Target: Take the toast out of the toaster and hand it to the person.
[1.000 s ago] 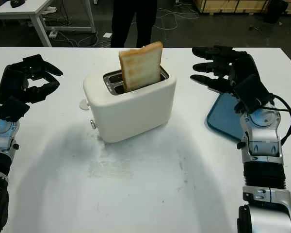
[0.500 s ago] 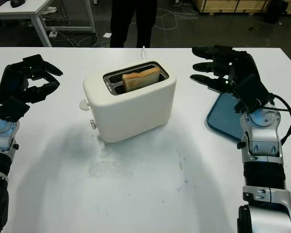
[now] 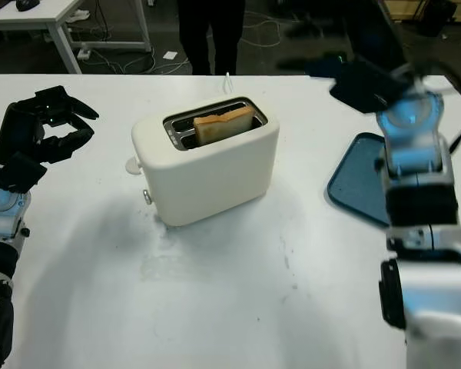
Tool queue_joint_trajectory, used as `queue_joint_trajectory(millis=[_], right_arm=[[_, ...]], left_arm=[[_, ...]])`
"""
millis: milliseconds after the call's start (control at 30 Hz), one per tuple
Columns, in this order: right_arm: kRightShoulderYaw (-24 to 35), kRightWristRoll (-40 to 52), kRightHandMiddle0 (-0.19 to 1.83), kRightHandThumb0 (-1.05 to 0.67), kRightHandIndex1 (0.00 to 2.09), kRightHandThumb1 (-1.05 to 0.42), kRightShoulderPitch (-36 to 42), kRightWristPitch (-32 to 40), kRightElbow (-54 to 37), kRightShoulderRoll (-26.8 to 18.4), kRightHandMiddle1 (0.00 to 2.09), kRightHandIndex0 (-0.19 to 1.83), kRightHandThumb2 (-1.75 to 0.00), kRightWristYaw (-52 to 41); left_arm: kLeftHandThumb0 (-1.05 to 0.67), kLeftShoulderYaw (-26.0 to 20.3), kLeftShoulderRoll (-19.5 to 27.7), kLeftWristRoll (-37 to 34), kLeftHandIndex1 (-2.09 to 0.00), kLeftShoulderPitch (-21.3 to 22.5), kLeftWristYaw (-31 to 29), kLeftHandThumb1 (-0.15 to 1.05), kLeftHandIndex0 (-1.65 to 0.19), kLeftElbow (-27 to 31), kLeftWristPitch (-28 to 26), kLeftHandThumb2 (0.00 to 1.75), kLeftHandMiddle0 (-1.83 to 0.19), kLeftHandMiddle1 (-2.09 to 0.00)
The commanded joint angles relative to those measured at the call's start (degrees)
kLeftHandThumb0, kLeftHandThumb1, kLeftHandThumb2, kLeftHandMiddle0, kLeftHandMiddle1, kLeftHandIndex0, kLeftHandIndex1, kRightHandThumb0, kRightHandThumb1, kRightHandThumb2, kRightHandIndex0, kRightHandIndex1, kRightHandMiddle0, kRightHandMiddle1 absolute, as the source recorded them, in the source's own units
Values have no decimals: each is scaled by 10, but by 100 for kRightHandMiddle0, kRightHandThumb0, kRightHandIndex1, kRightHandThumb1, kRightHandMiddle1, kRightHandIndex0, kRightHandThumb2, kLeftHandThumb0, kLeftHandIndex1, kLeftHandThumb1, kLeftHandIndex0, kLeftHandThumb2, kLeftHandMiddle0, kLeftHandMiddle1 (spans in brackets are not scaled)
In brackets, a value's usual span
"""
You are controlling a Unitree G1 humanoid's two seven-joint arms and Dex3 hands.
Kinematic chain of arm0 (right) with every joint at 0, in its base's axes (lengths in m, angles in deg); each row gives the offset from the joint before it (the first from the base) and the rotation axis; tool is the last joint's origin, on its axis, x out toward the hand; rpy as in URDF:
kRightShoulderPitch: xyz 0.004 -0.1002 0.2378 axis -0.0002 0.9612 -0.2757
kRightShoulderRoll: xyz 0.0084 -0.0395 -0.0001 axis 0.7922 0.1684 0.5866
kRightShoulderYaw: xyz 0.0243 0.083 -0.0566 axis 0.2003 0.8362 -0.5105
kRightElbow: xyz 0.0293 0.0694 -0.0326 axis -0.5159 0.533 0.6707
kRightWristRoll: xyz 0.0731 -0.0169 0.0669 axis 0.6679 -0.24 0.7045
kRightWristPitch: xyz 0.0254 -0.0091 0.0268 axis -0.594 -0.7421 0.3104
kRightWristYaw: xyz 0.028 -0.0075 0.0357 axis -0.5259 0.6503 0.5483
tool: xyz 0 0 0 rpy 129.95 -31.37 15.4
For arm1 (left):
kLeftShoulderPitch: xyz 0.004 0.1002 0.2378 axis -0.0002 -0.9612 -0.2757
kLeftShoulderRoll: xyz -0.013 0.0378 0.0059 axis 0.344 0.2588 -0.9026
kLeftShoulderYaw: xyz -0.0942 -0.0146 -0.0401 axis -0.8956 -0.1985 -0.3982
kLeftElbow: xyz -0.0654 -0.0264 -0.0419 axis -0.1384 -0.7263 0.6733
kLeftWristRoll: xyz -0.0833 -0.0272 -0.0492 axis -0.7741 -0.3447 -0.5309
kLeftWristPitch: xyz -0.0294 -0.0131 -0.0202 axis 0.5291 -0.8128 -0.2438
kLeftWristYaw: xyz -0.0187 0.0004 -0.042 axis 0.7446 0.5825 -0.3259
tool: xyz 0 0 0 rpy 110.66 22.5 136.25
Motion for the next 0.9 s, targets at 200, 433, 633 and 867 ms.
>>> queue_joint_trajectory(millis=[200,433,633,867], right_arm=[[-84,-96,95,-54,40,-69,-67,-59,37,-6,2,87,0,-6],[-120,-111,96,-47,50,-66,-68,-77,30,10,2,81,0,-15],[-141,-128,96,-50,53,-65,-82,-66,44,19,1,82,0,-31],[-141,-115,93,-49,52,-64,-87,-43,48,23,0,74,0,-84]], left_arm=[[-105,-3,1,-3,-104,-8,1,92,-75,2,2,26,-81,-117],[-105,-5,0,-5,-103,-8,-1,92,-75,1,5,26,-81,-117],[-105,-5,1,-4,-102,-9,1,92,-75,3,3,26,-81,-117],[-105,-5,1,-6,-102,-9,-2,92,-77,5,-1,25,-82,-117]])
